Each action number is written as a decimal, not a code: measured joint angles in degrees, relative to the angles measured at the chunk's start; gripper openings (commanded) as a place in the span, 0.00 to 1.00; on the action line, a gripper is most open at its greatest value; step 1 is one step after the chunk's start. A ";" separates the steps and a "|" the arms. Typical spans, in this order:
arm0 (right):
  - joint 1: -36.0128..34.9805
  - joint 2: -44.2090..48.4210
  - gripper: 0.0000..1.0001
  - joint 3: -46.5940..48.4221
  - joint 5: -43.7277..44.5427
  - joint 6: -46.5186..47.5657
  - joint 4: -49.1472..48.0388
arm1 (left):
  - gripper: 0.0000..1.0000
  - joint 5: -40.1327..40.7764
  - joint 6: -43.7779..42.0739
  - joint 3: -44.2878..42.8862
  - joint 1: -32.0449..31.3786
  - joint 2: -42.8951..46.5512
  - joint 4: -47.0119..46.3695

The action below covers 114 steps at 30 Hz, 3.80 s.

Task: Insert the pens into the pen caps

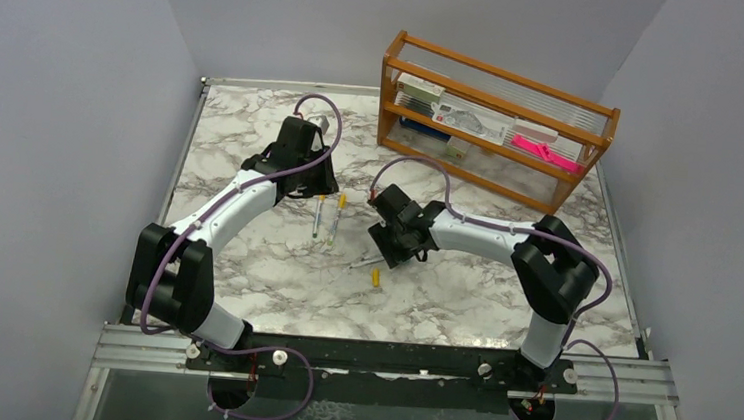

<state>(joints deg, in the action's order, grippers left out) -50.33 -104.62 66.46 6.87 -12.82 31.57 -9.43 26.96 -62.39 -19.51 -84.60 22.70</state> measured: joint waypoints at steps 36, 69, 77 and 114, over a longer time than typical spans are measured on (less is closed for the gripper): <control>-6.23 -1.31 0.59 1.75 3.61 0.85 -0.59 | 0.23 -1.22 -0.13 2.34 0.00 -0.07 -1.22; -9.73 -1.36 0.70 1.38 2.67 9.40 -5.11 | 0.22 -1.66 -0.63 4.37 0.02 0.79 -1.64; -9.75 -1.42 0.70 1.07 2.64 13.68 -6.60 | 0.22 -1.66 -0.81 4.87 0.28 1.25 -1.66; -10.49 -2.75 0.59 0.66 0.55 13.55 -11.74 | 0.22 -1.70 -0.79 5.64 0.81 1.90 -1.64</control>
<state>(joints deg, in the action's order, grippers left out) -60.82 -107.37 67.11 7.42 0.73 19.84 -11.14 26.17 -56.75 -18.70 -82.70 21.06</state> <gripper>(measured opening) 0.604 0.217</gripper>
